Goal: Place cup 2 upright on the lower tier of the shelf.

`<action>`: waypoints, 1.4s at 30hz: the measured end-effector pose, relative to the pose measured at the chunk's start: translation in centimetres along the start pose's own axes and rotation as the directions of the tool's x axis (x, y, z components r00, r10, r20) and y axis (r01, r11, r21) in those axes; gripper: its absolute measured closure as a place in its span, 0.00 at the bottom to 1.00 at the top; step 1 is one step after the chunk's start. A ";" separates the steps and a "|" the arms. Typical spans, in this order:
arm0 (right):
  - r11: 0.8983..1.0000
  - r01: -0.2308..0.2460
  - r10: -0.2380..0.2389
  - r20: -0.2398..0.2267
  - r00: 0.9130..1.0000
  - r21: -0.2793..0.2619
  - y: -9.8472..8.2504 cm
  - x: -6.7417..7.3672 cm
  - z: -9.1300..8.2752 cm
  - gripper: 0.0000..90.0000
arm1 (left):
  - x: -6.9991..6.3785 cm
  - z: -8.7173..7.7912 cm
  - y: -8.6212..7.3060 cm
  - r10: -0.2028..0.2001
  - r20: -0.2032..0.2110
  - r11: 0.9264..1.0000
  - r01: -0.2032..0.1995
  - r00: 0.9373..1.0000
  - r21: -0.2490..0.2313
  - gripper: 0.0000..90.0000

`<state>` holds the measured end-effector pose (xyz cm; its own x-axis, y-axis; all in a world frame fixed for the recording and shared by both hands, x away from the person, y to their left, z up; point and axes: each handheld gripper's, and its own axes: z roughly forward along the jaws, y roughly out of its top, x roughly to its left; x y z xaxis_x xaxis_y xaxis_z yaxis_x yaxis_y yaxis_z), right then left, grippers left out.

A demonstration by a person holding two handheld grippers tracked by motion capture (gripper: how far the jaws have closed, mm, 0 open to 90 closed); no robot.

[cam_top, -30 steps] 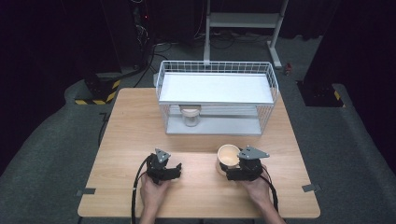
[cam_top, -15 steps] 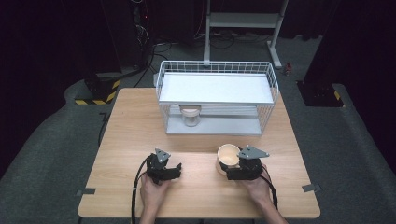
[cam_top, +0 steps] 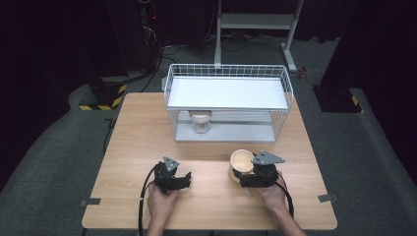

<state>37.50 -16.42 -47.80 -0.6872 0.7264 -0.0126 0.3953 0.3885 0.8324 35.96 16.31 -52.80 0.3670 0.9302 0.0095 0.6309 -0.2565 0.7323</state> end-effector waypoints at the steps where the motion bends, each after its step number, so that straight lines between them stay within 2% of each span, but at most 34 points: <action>1: 1.000 0.000 0.000 0.001 1.000 -0.001 0.1 -0.1 -0.1 0.12 | 0.0 0.0 0.0 0.000 0.000 1.000 0.000 1.000 0.000 0.17; 22: 0.999 -0.042 0.042 0.014 0.999 -0.005 1.4 -2.4 -0.6 0.12 | 0.0 0.0 0.0 0.000 0.000 1.000 0.000 1.000 0.000 0.17; 23: 0.999 -0.036 0.037 0.019 0.999 -0.008 1.5 -2.6 -0.6 0.12 | 0.0 0.0 0.0 0.000 0.000 1.000 0.000 1.000 0.000 0.17; 26: 0.998 -0.063 0.063 0.017 0.998 -0.010 1.8 -3.1 -0.5 0.12 | 0.0 0.0 0.0 0.000 0.000 1.000 0.000 1.000 0.000 0.17; 31: 0.999 -0.052 0.053 0.032 0.998 -0.004 2.1 -3.7 -0.1 0.12 | 0.0 0.0 0.0 0.000 0.000 1.000 0.000 1.000 0.000 0.17; 42: 0.997 -0.078 0.078 0.038 0.996 -0.002 2.3 -4.5 0.5 0.12 | 0.0 0.0 0.0 0.000 0.000 1.000 0.000 1.000 0.000 0.17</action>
<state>41.86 -18.49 -46.11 -0.6307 0.7754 0.0319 0.4469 0.3293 0.8317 35.96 16.31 -52.80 0.3668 0.9302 0.0093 0.6310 -0.2562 0.7323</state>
